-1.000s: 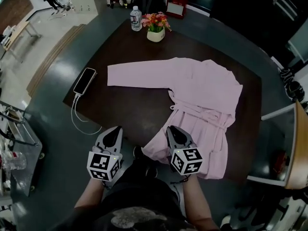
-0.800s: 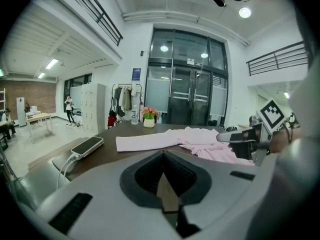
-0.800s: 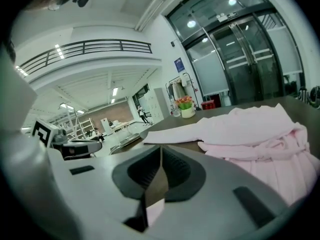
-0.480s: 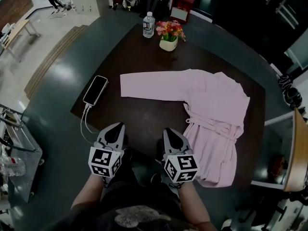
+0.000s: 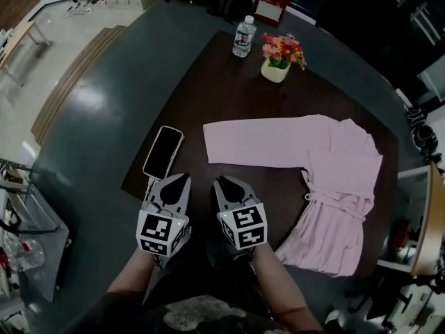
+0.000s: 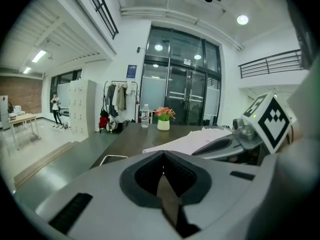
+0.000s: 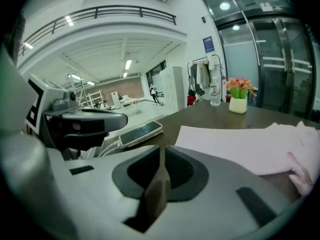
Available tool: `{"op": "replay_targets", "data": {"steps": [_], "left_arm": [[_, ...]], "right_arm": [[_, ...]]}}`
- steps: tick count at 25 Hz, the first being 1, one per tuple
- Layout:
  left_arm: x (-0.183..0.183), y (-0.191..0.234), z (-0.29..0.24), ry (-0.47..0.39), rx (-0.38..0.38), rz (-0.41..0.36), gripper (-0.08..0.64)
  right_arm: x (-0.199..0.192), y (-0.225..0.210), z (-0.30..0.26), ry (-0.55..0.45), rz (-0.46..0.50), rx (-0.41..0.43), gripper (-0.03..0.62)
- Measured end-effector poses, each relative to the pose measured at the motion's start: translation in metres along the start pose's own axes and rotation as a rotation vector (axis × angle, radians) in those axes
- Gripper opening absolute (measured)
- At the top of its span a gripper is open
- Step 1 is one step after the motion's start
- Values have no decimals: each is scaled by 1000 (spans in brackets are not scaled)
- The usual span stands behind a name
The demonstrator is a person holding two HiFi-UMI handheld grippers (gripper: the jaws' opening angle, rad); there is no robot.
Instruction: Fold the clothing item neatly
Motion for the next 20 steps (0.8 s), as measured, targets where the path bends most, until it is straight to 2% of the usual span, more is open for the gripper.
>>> {"op": "replay_targets", "data": {"steps": [6, 10, 14, 18, 19, 20], "left_arm": [[-11, 37, -7, 10, -17, 50, 11], [-10, 53, -7, 18, -26, 68, 10], [-10, 60, -12, 17, -30, 81, 11], [-8, 64, -13, 15, -34, 84, 10], [-8, 65, -13, 16, -35, 84, 10], [-8, 65, -14, 17, -35, 82, 10]], "right_arm": [[-8, 9, -68, 100, 72, -67, 9], [-10, 8, -94, 165, 127, -124, 51], [-19, 2, -107, 231, 158, -140, 74], [-16, 0, -111, 243, 131, -160, 74], [-16, -2, -112, 251, 112, -159, 64], [-15, -4, -112, 259, 95, -156, 27]]}}
Point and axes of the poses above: the fingertips, and each gripper's own axes: z backward along the fingers, y to its left, x out of its top, the point moved 5 cm from there along z, backward along the fingers, and after that the axes turned 13 degrees about -x, right-handed, at the moved point
